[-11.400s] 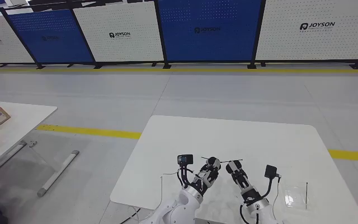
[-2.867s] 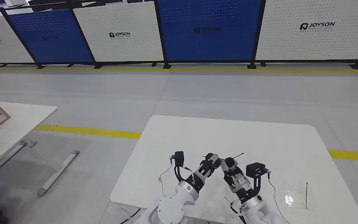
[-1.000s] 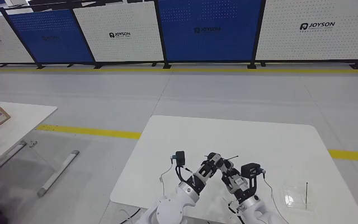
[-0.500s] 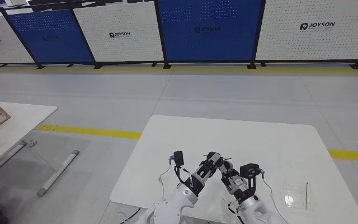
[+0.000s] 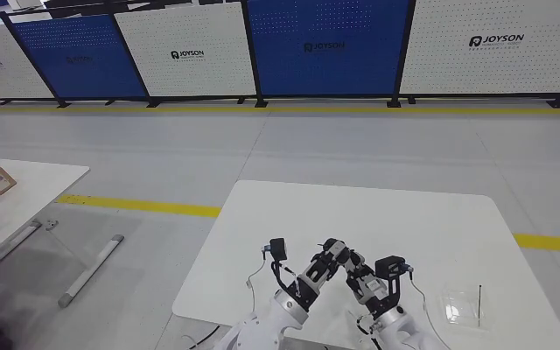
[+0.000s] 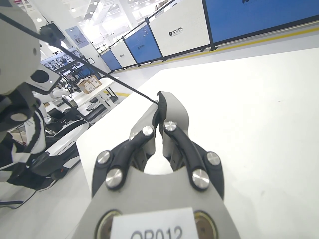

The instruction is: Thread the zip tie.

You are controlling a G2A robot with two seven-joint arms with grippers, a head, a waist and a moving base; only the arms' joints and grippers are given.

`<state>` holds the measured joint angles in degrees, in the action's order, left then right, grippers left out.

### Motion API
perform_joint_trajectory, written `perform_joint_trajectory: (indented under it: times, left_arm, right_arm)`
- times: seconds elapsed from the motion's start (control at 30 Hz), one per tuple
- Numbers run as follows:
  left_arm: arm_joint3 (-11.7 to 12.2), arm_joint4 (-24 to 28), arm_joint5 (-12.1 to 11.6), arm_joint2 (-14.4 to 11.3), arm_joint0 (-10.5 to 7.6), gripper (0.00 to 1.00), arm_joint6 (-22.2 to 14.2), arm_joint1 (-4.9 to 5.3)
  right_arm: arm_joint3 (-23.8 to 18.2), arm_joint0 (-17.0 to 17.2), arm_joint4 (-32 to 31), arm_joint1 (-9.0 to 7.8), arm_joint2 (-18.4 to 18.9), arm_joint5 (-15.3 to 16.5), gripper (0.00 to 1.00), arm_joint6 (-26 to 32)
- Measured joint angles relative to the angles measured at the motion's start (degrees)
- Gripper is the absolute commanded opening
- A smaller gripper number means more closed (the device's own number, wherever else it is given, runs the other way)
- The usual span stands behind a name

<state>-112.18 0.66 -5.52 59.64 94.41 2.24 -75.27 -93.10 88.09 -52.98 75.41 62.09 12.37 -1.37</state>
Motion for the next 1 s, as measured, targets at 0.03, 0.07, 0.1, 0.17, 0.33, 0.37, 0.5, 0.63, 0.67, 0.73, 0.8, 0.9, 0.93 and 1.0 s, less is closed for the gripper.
perform_joint_trajectory:
  times: [0.03,0.07,0.1,0.17,0.33,0.37,0.5,0.63,0.67,0.73,0.8,0.9,0.93,1.0]
  left_arm:
    - [0.05,-0.19,0.25,0.06,0.08,0.00,0.22,0.02]
    - [0.21,-0.24,0.86,0.17,0.05,0.00,0.66,0.01]
    - [0.53,0.16,1.98,0.30,-0.21,0.00,1.42,-0.05]
    - [1.21,1.42,3.52,0.48,-1.05,0.00,2.27,-0.21]
    - [3.53,4.62,4.43,1.48,-2.86,0.00,3.21,-0.46]
    - [3.83,5.08,4.43,1.73,-2.97,0.00,3.22,-0.46]
    - [5.05,6.74,4.57,3.07,-3.13,0.00,3.25,-0.41]
    - [6.89,8.55,4.59,4.46,-3.22,0.00,3.02,-0.34]
    - [7.35,8.91,4.50,4.67,-3.24,0.00,2.97,-0.33]
    - [8.38,9.73,4.14,5.10,-3.32,0.00,2.83,-0.33]
    - [9.15,10.32,3.80,5.41,-3.32,0.00,2.58,-0.32]
    - [9.95,10.63,4.30,5.63,-3.16,0.00,0.80,-0.19]
    - [10.00,10.58,4.47,5.63,-3.15,0.00,0.52,-0.17]
    - [9.99,10.55,4.49,5.61,-3.15,0.00,0.66,-0.17]
  right_arm:
    - [0.01,0.00,0.12,0.01,-0.02,0.00,0.11,0.00]
    - [-0.03,0.00,0.30,0.02,-0.05,0.04,1.00,0.00]
    - [-0.28,0.07,0.68,0.04,-0.11,0.16,1.00,-0.07]
    - [-0.88,0.38,1.46,0.05,0.02,0.33,1.00,-0.49]
    - [-3.25,3.17,4.08,-0.36,3.31,1.14,1.00,-4.94]
    - [-3.74,3.87,4.48,-0.50,4.24,1.37,1.00,-5.73]
    - [-6.45,7.60,6.93,-1.19,9.40,2.67,1.00,-9.32]
    - [-10.35,13.30,11.65,-1.83,16.03,4.61,1.00,-14.28]
    - [-11.01,14.59,12.89,-1.95,17.62,4.99,1.00,-15.41]
    - [-12.35,17.53,16.24,-2.14,21.21,6.07,1.00,-18.00]
    - [-12.98,19.49,19.41,-2.18,23.31,7.09,1.00,-19.55]
    - [-12.99,19.45,19.49,-2.17,23.36,7.17,1.00,-19.59]
    - [-12.97,19.39,19.25,-2.17,23.30,7.13,1.00,-19.55]
    - [-12.97,19.38,19.22,-2.17,23.29,7.11,1.00,-19.54]
